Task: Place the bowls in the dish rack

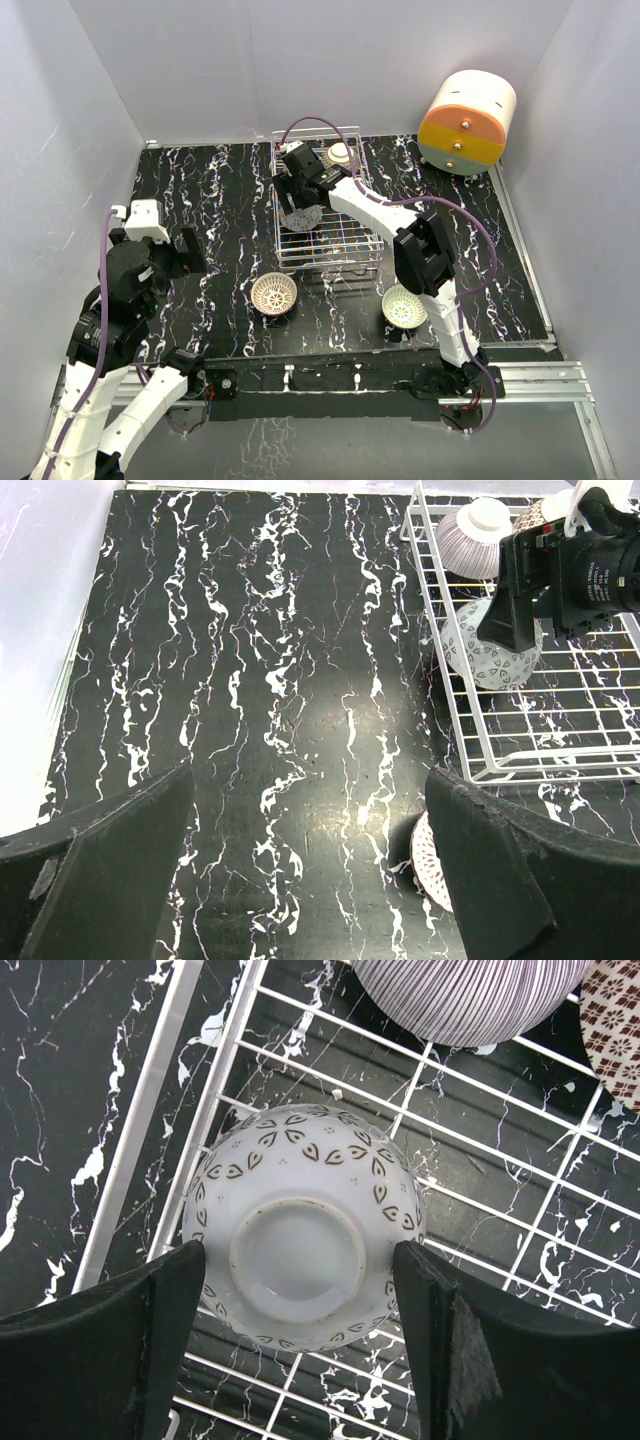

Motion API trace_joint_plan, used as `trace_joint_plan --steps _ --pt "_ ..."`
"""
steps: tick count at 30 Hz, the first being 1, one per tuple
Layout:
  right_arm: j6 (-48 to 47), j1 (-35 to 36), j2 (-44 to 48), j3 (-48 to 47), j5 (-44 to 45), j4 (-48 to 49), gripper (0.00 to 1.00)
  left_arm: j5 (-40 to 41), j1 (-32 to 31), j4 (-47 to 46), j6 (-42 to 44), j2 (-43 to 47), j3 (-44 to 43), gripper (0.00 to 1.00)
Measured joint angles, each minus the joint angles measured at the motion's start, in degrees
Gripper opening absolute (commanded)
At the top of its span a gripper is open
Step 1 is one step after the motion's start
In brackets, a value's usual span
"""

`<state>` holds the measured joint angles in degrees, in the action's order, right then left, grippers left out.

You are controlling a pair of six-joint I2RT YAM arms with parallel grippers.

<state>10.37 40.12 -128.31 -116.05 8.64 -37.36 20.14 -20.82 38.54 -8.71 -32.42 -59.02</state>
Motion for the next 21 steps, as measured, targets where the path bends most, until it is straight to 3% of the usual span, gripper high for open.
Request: trace_joint_plan --steps 4,12,21 --pt "0.0 0.0 0.0 0.0 0.0 0.9 0.63 0.0 0.0 -0.3 0.1 0.0 0.0 0.97" --pt "0.0 0.0 0.0 0.0 0.2 2.8 0.51 0.0 0.0 -0.9 0.1 -0.7 0.1 0.97" --pt "0.0 0.0 1.5 1.9 0.2 2.9 0.47 0.0 0.0 -1.2 0.1 -1.2 0.1 0.97"
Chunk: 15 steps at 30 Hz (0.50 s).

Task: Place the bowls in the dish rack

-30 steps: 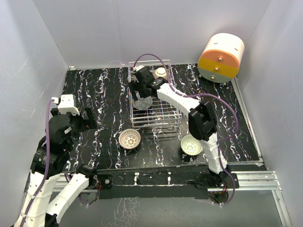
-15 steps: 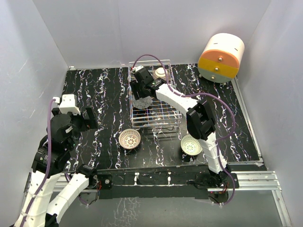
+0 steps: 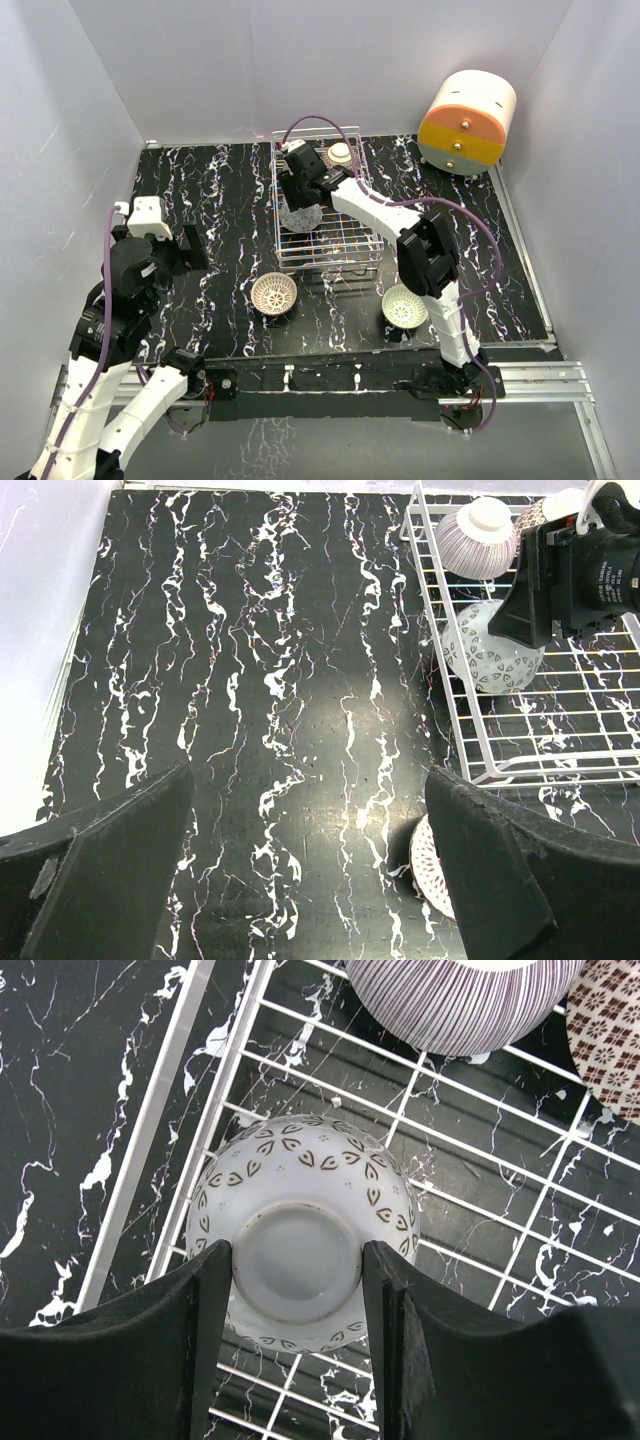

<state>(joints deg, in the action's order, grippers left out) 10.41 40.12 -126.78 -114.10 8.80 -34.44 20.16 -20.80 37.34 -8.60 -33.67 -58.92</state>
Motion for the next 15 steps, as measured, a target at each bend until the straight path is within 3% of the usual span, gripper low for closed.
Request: trace_joint_plan --steps 9,15 --pt "0.8 0.8 3.8 4.0 -1.0 -3.1 0.46 0.0 0.0 0.0 -0.2 0.0 0.0 0.97" --pt "2.0 3.1 9.9 12.2 -0.5 -3.6 0.46 -0.1 0.0 0.0 -0.4 0.4 0.1 0.97"
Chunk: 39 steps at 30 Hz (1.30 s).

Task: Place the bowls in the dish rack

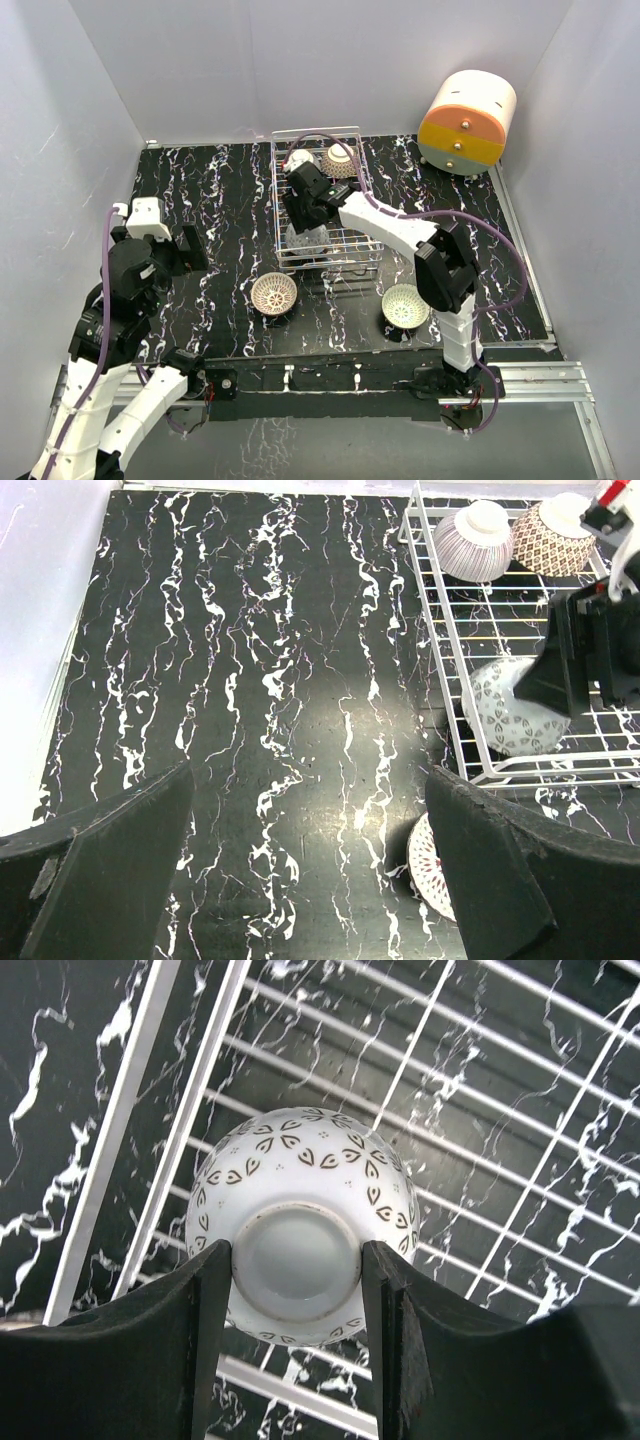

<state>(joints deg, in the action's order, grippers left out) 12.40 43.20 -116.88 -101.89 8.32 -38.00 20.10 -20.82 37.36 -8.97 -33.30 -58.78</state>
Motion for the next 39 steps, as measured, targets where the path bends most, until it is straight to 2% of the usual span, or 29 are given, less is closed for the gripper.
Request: trace_joint_plan --steps 7,20,23,26,29,30,32,39 --pt "1.2 2.3 5.7 6.5 -0.2 0.1 0.45 -0.2 0.0 0.0 -0.1 0.3 0.1 0.97" --pt "2.1 3.4 6.4 6.9 -0.6 0.9 0.47 -1.0 0.0 0.5 -0.4 1.5 0.3 0.97" --pt "2.3 3.5 6.1 6.9 -0.8 1.0 0.5 -1.0 0.0 0.5 -0.4 1.9 0.3 0.97" --pt "2.3 3.6 5.6 6.9 -0.9 0.9 0.55 -1.0 0.0 0.6 -0.5 2.1 0.3 0.97" --pt "2.5 3.6 5.2 6.9 -0.7 1.0 0.64 -1.0 0.0 0.7 -0.5 2.1 0.3 0.97" --pt "2.6 3.6 5.2 6.9 -0.6 1.2 0.7 -1.0 0.0 0.7 -0.5 2.1 0.3 0.97" --pt "2.8 3.6 5.2 6.9 -0.5 1.7 0.97 -1.0 0.0 0.7 -0.5 2.1 0.3 0.97" --pt "2.8 3.7 5.2 6.9 0.3 2.6 0.99 -1.0 0.0 0.9 -0.5 2.2 0.3 0.97"
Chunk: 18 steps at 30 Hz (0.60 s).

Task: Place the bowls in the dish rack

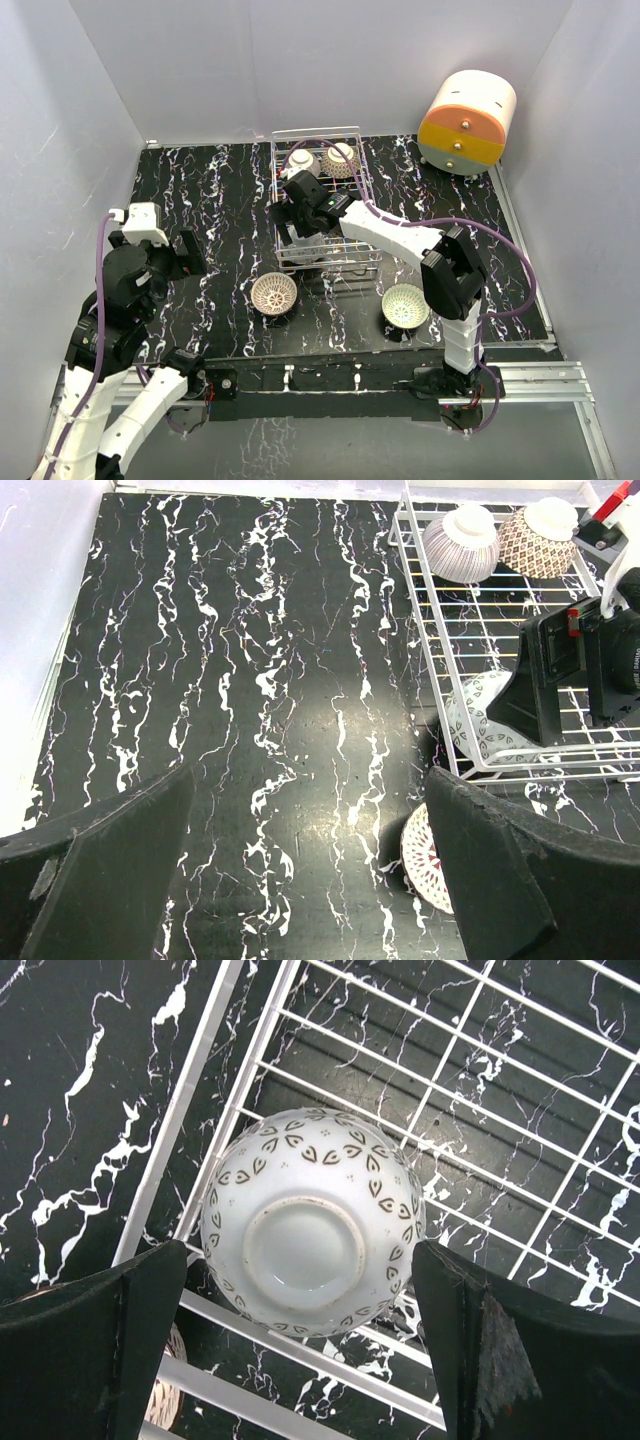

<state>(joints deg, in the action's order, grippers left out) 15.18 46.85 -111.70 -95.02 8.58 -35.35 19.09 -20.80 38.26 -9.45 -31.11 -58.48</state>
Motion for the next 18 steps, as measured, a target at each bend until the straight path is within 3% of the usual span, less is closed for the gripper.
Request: trace_joint_plan --steps 10,18 --pt "0.0 0.0 3.3 0.0 5.3 0.4 0.99 0.0 0.0 0.0 0.0 0.2 0.0 0.97" --pt "5.2 -3.7 24.4 7.1 9.8 -3.3 0.99 -0.2 0.0 -0.4 0.2 0.0 0.0 0.97"
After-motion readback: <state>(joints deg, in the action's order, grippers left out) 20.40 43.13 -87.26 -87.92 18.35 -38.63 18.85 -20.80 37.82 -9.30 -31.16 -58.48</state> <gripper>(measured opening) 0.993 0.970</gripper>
